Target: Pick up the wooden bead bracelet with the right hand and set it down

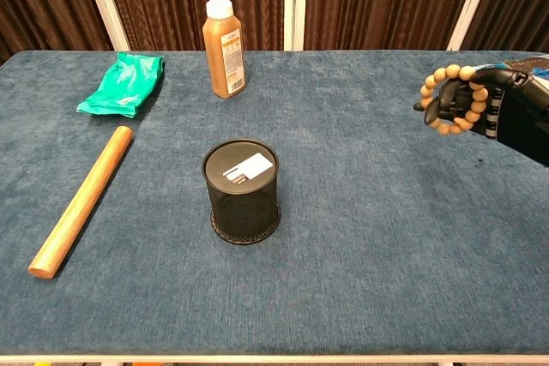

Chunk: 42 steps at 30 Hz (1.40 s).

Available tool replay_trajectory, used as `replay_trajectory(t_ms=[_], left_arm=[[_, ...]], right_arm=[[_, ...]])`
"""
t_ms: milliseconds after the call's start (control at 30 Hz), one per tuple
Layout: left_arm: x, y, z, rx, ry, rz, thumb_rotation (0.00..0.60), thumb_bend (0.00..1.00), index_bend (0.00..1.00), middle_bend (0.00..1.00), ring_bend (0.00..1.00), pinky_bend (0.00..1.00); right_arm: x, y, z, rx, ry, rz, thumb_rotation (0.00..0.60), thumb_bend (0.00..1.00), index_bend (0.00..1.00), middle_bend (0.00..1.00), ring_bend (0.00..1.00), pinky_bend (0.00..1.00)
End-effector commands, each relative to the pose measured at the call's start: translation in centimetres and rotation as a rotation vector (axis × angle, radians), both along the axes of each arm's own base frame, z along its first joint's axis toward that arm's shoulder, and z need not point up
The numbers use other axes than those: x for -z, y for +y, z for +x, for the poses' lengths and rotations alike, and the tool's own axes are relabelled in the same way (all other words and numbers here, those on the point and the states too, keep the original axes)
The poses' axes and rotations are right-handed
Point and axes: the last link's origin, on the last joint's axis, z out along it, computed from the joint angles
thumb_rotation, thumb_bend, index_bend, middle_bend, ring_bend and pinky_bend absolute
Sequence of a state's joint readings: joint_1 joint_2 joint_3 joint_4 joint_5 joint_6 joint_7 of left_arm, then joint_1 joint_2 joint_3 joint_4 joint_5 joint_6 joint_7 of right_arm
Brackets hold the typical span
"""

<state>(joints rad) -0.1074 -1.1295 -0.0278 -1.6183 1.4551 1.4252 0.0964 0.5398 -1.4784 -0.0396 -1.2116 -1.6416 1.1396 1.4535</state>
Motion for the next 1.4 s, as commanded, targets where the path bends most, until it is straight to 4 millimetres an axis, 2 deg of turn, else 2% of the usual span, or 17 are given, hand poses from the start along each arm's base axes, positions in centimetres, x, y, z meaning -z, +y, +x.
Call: replay_trajectory(t_ms=[33,267,333,467,567,600,633,733,767,867,1067,1200,1400], left_arm=[[-0.02,-0.02,-0.01,0.000,-0.001,0.001,0.600,0.00,0.15,0.08,0.01,0.02],[0.07,-0.01,-0.06,-0.002,-0.002,-0.002,0.600,0.00,0.15,0.08,0.01,0.02],[0.03,0.01,-0.08,-0.002,-0.002,-0.001,0.600,0.00,0.15,0.08,0.01,0.02],[0.01,0.02,-0.12,-0.004,-0.004,0.000,0.600,0.00,0.15,0.08,0.01,0.02],[-0.01,-0.01,-0.16,-0.003,-0.005,0.002,0.600,0.00,0.15,0.08,0.01,0.02],[0.00,-0.02,-0.20,-0.004,-0.005,0.002,0.600,0.00,0.15,0.08,0.01,0.02],[0.00,-0.03,-0.22,-0.004,-0.005,0.001,0.600,0.00,0.15,0.08,0.01,0.02],[0.02,-0.03,-0.23,-0.003,-0.006,0.001,0.600,0.00,0.15,0.08,0.01,0.02],[0.01,-0.03,-0.22,-0.002,-0.006,0.001,0.600,0.00,0.15,0.08,0.01,0.02],[-0.01,-0.04,-0.23,-0.001,-0.008,0.002,0.600,0.00,0.15,0.08,0.01,0.02],[0.02,-0.06,-0.27,-0.004,-0.007,-0.001,0.600,0.00,0.15,0.08,0.01,0.02],[-0.03,0.01,-0.18,-0.001,-0.005,0.001,0.600,0.00,0.15,0.08,0.01,0.02],[-0.01,0.03,-0.13,0.000,-0.003,0.000,0.600,0.00,0.15,0.08,0.01,0.02]], right_arm=[[-0.08,-0.06,0.09,-0.007,-0.001,0.008,0.211,1.00,0.45,0.41,0.09,0.00],[0.01,-0.12,0.21,-0.022,-0.007,0.026,0.195,1.00,0.36,0.34,0.06,0.00],[0.08,-0.11,0.24,-0.025,-0.009,0.032,0.219,1.00,0.34,0.33,0.05,0.00],[0.12,-0.04,0.27,-0.028,-0.026,0.046,0.304,1.00,0.32,0.33,0.04,0.00],[0.10,0.01,0.11,-0.033,-0.026,0.035,0.280,0.99,0.28,0.34,0.04,0.00],[0.06,0.05,0.10,-0.033,-0.032,0.034,0.273,0.96,0.28,0.35,0.04,0.00],[0.03,0.05,0.07,-0.031,-0.035,0.033,0.264,0.87,0.27,0.37,0.04,0.00],[-0.04,-0.02,-0.03,-0.021,-0.033,0.023,0.260,0.51,0.28,0.44,0.04,0.00],[-0.01,-0.05,-0.06,-0.015,-0.029,0.016,0.261,0.44,0.30,0.47,0.04,0.00],[0.13,0.05,-0.06,0.006,-0.030,0.009,0.258,0.36,0.41,0.52,0.06,0.00],[0.29,0.02,-0.17,0.023,-0.013,-0.010,0.256,0.34,0.58,0.54,0.07,0.00],[0.21,-0.11,-0.12,0.025,-0.014,-0.017,0.255,0.34,0.63,0.54,0.07,0.00],[0.14,-0.04,-0.20,0.025,-0.035,-0.017,0.258,0.43,0.65,0.54,0.07,0.00]])
